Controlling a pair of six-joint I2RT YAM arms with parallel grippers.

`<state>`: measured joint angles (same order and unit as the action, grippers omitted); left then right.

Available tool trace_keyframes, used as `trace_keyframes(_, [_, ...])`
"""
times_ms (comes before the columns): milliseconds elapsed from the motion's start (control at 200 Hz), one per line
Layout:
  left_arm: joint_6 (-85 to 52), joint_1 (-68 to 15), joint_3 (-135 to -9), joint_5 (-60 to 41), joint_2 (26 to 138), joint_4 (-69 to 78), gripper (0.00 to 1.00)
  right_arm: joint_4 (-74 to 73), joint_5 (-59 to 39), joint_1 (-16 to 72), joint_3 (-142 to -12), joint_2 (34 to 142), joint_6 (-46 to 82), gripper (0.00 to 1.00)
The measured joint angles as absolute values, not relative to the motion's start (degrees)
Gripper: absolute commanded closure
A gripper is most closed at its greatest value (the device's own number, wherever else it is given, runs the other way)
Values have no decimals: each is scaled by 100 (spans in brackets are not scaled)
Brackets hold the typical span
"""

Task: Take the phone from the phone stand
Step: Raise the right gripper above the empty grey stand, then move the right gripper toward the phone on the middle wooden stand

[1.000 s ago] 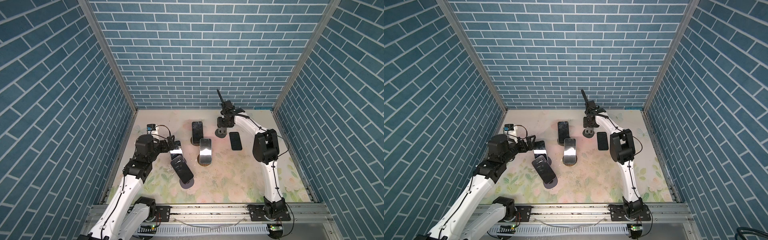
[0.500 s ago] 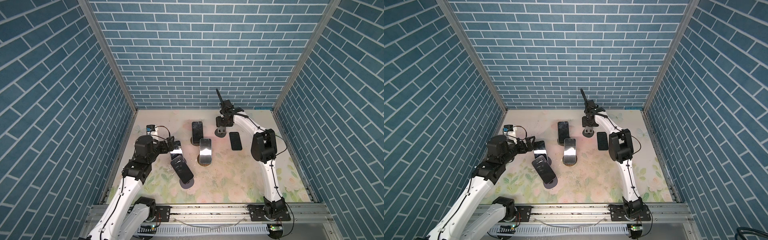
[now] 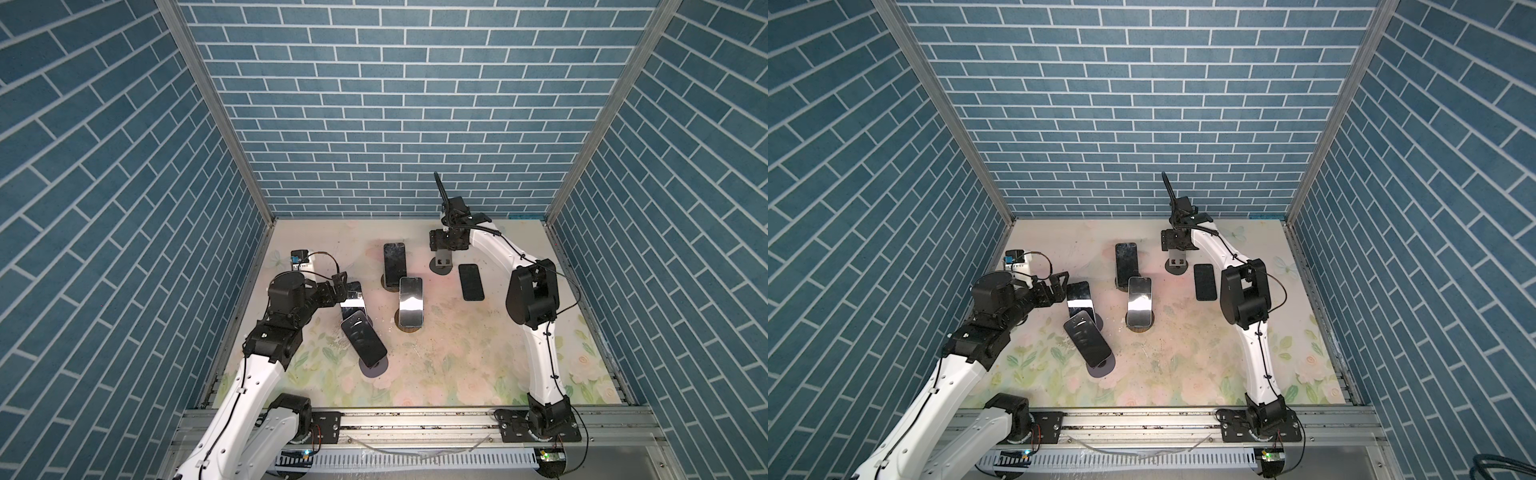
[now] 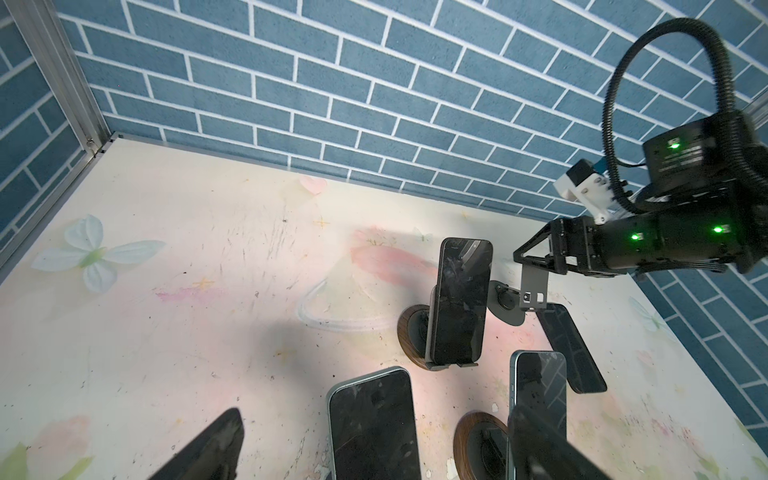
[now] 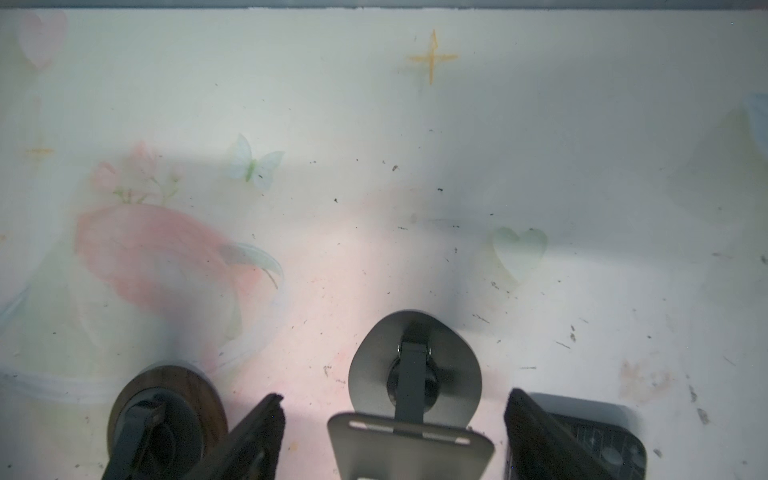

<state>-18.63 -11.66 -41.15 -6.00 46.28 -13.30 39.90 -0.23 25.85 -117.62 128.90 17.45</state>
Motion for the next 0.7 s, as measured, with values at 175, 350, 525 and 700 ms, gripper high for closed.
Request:
trace_keyframes(175, [-1903,-1166,-4115,-454,4628,-1367,0,3756,-25,2585,-11203,12119,1745,16])
trace_keyframes(350, [-1981,-1166,-4115,-388,4630,-1374,0,3542,-36,2593,-10534,11478,1747,16])
trace_keyframes(525, [-2018,-1166,-4115,-392,4646,-1363,0,3446,-40,2674,-9817,11052,1750,16])
trace_keyframes(700, [-2016,-1166,-4130,-521,4829,-1424,0,3426,51,2991,-9220,10728,1754,15])
